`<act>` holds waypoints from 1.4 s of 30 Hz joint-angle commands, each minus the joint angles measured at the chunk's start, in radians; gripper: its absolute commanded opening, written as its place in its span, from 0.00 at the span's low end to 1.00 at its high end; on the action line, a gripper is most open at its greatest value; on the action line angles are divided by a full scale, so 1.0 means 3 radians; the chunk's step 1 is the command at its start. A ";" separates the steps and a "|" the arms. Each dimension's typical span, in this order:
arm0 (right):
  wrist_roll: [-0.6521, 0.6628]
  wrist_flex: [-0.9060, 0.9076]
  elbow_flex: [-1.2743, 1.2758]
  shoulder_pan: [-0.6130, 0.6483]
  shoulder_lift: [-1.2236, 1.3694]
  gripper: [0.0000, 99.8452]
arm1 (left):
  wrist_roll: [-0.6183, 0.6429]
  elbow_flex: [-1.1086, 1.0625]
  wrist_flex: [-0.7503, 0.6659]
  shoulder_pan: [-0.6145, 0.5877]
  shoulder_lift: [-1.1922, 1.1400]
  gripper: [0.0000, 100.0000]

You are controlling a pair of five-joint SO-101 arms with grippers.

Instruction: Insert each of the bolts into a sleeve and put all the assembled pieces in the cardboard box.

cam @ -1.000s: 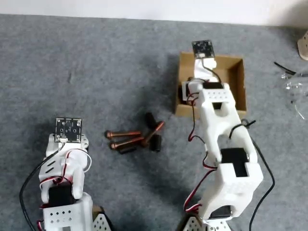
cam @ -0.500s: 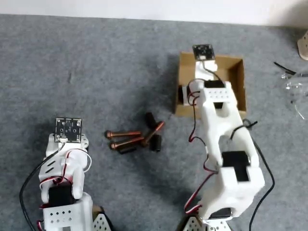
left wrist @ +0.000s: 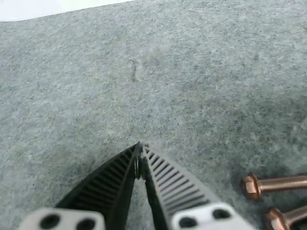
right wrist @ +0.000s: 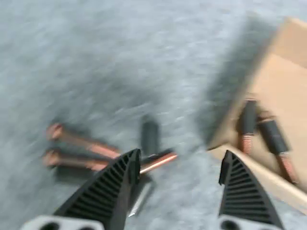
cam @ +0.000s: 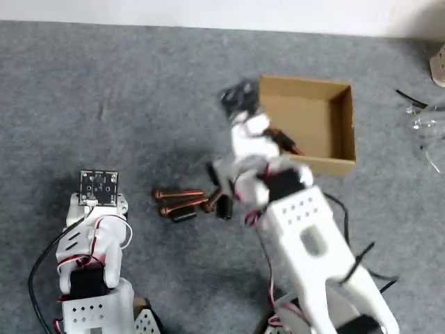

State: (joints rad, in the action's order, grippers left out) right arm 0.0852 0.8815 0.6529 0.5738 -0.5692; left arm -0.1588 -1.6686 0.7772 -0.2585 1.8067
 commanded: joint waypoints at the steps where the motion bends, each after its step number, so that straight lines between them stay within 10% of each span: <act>1: 0.0297 -0.0330 0.0335 0.0187 -0.0274 0.24 | 0.0010 0.0054 -0.0061 -0.0049 0.0054 0.01; 13: 0.0491 -0.0877 0.1005 0.0488 -0.0120 0.24 | 0.0010 0.0059 -0.0066 -0.0049 0.0054 0.01; 42: 0.0491 -0.0892 -0.0524 0.0059 0.2176 0.24 | 0.0010 0.0059 -0.0066 -0.0043 0.0054 0.01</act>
State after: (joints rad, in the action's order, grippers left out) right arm 0.2217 0.6222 0.5086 0.6153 0.1258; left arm -0.1588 -1.6686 0.7772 -0.2585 1.8067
